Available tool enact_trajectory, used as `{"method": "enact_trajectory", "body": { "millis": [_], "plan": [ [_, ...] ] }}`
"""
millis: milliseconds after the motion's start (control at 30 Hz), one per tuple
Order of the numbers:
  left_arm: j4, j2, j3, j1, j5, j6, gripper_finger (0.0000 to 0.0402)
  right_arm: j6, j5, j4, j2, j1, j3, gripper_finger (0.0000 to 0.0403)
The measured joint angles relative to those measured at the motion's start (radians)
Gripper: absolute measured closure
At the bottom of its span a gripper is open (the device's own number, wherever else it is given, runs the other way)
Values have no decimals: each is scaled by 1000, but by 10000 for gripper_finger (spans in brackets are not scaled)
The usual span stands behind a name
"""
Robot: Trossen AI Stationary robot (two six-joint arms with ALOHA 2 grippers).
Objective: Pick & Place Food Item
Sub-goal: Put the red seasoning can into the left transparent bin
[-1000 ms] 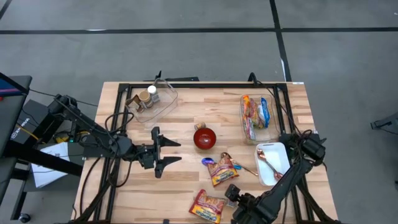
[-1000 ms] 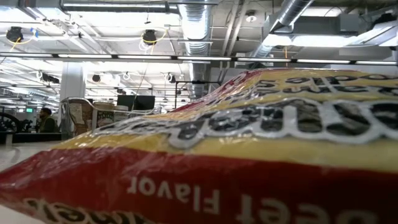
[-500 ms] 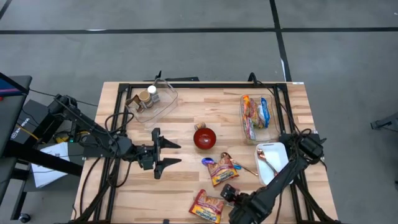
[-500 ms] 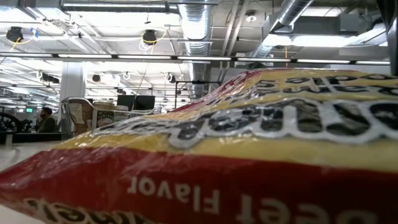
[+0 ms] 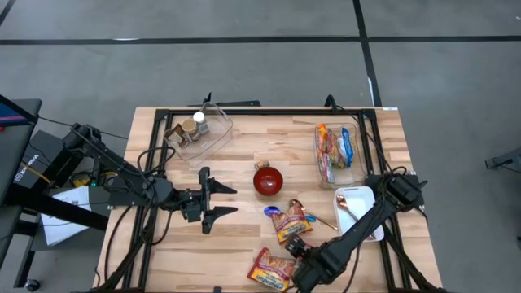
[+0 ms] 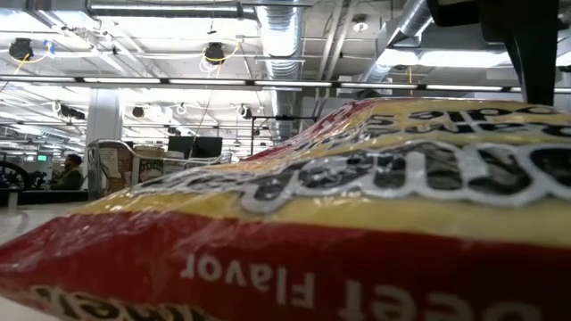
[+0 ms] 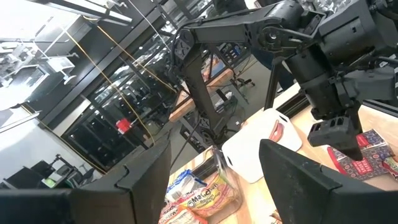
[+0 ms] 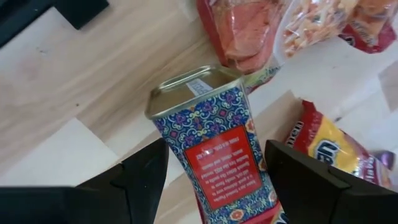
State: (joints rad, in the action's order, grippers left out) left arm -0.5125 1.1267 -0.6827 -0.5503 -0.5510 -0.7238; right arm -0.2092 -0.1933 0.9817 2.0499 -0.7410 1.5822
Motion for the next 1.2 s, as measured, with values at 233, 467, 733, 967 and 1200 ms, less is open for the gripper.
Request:
{"method": "enact_trajectory", "body": {
  "millis": [233, 467, 733, 967, 1200],
  "plan": [
    [6, 0, 0, 0, 0, 0, 162, -6, 44, -32, 0, 7, 0, 143],
    [5, 0, 0, 0, 0, 0, 163, -8, 77, -35, 0, 10, 0, 149],
    [9, 0, 0, 0, 0, 0, 163, -8, 105, -35, 0, 11, 0, 231],
    [13, 0, 0, 0, -1, 0, 163, 34, 112, -63, 0, 11, 0, 248],
    [18, 0, 0, 0, -15, -2, 163, 80, 109, -80, -1, 10, 0, 248]
  ]
}}
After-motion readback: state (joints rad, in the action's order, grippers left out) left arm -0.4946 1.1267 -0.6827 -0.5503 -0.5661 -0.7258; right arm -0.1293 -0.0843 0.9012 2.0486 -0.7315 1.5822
